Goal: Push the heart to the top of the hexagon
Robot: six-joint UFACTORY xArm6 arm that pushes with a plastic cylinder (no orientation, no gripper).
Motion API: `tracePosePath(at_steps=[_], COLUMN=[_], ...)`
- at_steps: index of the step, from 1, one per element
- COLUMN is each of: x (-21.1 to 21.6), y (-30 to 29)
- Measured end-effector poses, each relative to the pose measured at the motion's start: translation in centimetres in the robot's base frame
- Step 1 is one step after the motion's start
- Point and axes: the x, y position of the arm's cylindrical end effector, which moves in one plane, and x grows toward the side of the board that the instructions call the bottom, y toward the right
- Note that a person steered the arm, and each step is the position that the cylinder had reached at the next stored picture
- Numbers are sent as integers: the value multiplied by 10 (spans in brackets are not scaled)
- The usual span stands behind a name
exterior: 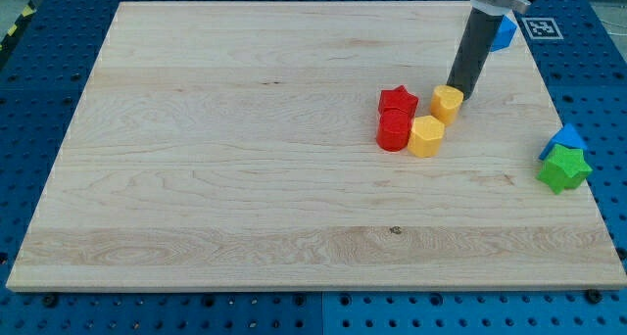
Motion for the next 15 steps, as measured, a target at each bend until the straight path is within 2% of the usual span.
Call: tracePosePath(at_steps=[4, 5, 7, 11, 15], x=[3, 3, 3, 41, 41], y=[-13, 21, 24, 24, -18])
